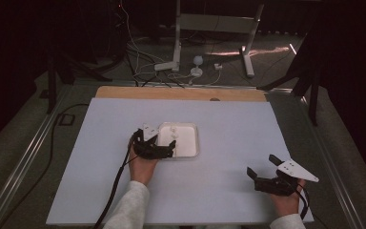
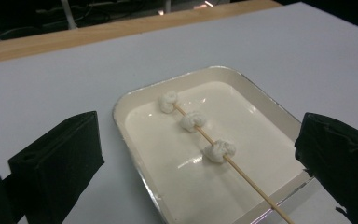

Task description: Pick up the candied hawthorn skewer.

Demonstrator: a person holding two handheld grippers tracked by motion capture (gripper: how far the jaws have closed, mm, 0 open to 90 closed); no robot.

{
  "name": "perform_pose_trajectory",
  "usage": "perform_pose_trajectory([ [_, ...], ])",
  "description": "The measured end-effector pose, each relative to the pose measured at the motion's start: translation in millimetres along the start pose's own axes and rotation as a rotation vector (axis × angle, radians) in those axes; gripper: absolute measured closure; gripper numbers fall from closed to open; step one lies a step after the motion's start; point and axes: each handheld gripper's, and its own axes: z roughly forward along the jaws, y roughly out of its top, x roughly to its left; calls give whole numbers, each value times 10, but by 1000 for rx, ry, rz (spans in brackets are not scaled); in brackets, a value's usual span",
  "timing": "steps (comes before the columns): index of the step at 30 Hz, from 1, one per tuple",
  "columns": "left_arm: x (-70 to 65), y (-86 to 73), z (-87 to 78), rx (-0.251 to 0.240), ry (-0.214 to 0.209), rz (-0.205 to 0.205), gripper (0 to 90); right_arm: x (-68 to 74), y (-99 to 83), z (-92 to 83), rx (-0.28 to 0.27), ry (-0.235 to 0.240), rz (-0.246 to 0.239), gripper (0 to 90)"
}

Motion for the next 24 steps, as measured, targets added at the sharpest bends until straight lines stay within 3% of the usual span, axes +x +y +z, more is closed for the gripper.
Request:
perform_pose_trajectory([
  [7,-123,-39,159,85,-19,-2,34,0,-1,2,1,0,0,0],
  [12,-210,-97,305,214,-13,23,42,-4,-2,0,2,0,0,0],
  [16,-225,-127,342,243,3,27,90,-6,-2,-1,3,-1,0,0],
  [19,-220,-127,323,271,8,38,289,-8,-3,-1,3,-1,2,0],
  [22,-201,-135,307,306,1,51,546,-8,-4,0,4,-1,1,0],
  [24,-197,-129,292,320,12,72,615,-6,-4,1,5,-2,1,0],
])
